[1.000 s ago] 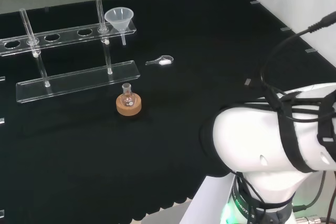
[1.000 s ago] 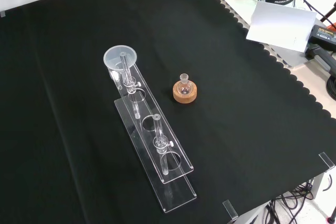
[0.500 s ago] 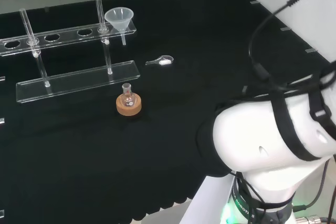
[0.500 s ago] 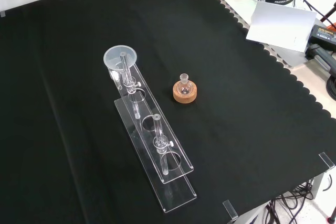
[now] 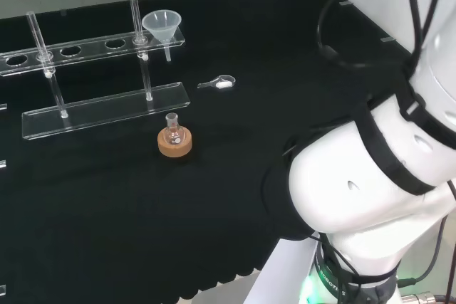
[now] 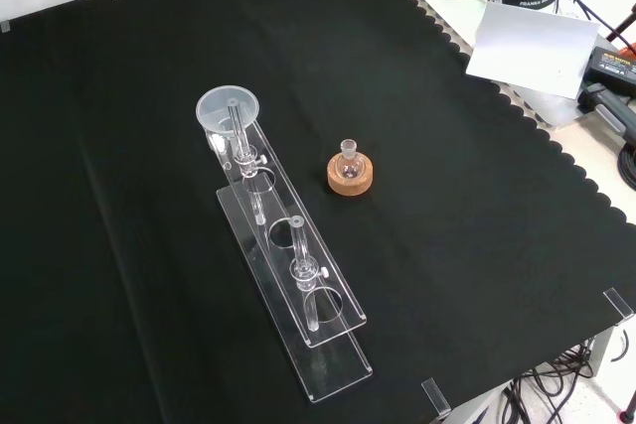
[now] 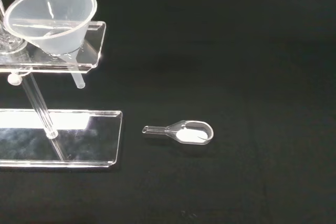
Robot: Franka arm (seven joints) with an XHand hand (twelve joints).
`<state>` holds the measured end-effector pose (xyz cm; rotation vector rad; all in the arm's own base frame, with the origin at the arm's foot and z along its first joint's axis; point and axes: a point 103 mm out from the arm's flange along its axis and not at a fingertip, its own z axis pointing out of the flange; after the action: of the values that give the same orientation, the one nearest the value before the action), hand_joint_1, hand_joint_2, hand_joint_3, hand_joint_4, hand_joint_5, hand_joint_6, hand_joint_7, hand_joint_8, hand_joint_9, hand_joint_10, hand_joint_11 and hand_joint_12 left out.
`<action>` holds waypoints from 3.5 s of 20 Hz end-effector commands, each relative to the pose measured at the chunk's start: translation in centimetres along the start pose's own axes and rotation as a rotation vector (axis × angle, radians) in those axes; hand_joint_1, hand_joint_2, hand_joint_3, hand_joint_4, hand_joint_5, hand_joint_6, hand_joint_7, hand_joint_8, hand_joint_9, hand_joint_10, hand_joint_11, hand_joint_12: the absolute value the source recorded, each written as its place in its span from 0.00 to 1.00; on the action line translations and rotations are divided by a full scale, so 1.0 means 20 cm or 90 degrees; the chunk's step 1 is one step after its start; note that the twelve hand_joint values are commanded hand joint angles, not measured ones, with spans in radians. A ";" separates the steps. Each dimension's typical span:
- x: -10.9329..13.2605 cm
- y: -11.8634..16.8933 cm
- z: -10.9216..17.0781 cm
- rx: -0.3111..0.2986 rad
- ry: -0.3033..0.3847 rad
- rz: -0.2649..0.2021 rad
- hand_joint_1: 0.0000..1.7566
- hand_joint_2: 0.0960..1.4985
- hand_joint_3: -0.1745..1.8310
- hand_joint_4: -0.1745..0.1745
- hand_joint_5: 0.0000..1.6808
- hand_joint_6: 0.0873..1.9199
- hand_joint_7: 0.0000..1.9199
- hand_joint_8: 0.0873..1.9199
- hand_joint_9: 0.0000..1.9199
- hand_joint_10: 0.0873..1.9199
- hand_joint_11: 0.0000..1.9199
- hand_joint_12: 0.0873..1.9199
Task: Pick up the funnel from the transparent funnel stand.
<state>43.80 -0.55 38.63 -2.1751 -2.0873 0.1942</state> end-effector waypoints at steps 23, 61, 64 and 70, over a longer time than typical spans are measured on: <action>0.52 0.55 0.22 0.202 -0.067 -0.091 0.26 0.52 0.20 0.51 0.10 0.00 0.01 0.21 0.09 0.33 0.07 0.71; 0.54 0.69 0.39 0.246 -0.119 -0.112 0.37 0.43 0.19 0.50 0.04 0.00 0.00 0.17 0.07 0.40 0.16 0.70; 0.53 0.69 0.39 0.237 -0.121 -0.113 0.38 0.43 0.19 0.49 0.05 0.00 0.00 0.18 0.08 0.40 0.15 0.70; 0.40 0.70 0.39 0.234 -0.106 -0.121 0.39 0.43 0.20 0.48 0.06 0.00 0.00 0.21 0.09 0.38 0.15 0.70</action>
<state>56.48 9.60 28.35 -1.8022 -2.1222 0.7248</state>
